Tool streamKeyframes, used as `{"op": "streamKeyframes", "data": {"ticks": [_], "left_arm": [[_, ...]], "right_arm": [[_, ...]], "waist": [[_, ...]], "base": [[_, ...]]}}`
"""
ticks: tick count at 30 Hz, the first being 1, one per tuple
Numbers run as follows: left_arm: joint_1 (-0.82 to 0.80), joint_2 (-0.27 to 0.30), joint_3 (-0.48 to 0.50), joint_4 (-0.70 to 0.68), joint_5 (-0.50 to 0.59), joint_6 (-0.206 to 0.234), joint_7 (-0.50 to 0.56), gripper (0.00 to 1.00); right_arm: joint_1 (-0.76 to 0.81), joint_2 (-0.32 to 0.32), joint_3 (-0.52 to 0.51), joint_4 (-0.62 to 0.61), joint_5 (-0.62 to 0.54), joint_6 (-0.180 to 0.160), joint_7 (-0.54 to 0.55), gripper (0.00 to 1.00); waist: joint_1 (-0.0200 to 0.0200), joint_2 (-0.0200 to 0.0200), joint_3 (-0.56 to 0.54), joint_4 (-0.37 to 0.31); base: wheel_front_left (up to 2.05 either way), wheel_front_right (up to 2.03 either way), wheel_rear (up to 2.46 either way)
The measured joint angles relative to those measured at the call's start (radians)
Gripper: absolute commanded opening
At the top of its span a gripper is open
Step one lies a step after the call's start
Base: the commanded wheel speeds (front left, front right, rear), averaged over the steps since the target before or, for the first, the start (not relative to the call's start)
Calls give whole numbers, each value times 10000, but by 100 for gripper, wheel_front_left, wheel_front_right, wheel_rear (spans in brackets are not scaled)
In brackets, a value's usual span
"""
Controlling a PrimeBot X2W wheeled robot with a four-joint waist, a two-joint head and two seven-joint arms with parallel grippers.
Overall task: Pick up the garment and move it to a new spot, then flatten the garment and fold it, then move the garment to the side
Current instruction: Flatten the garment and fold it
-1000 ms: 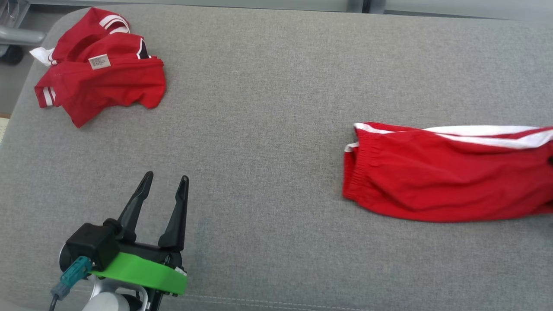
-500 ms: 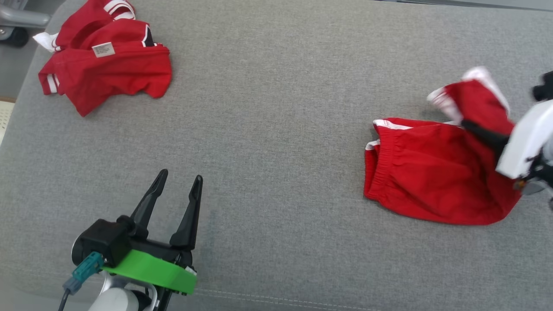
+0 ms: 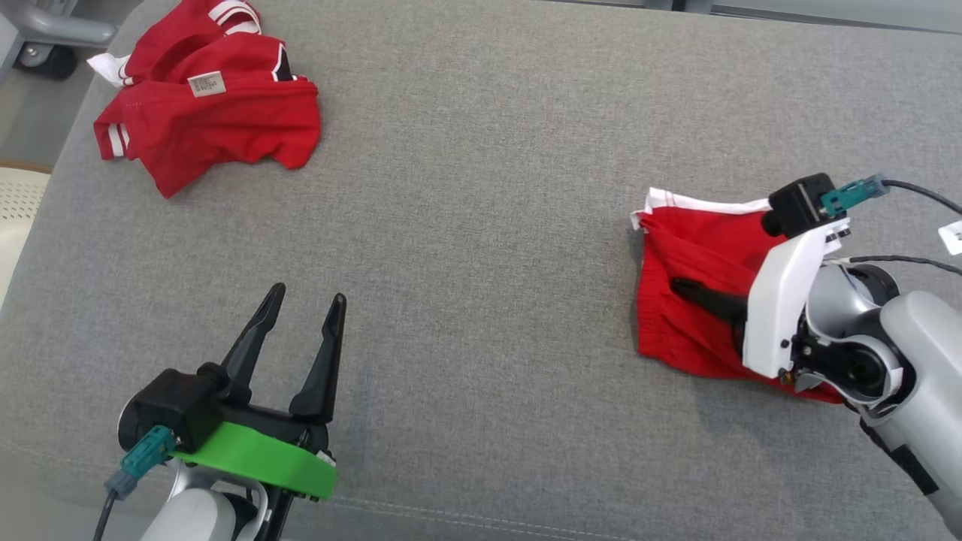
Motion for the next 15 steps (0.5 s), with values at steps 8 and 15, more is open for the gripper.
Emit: {"op": "streamKeyframes", "data": {"ticks": [8, 15], "left_arm": [[18, -73, 140, 142, -2, 0, 0, 100], [22, -65, 290, 213, -2, 0, 0, 100]], "right_arm": [[-6, 416, 280, -399, -447, -128, -232, 100], [37, 389, -903, -1383, -184, -571, -1158, 100]], "waist": [[0, 0, -44, -238], [0, 0, -141, -493]], "base": [[0, 0, 0], [0, 0, 0]]}}
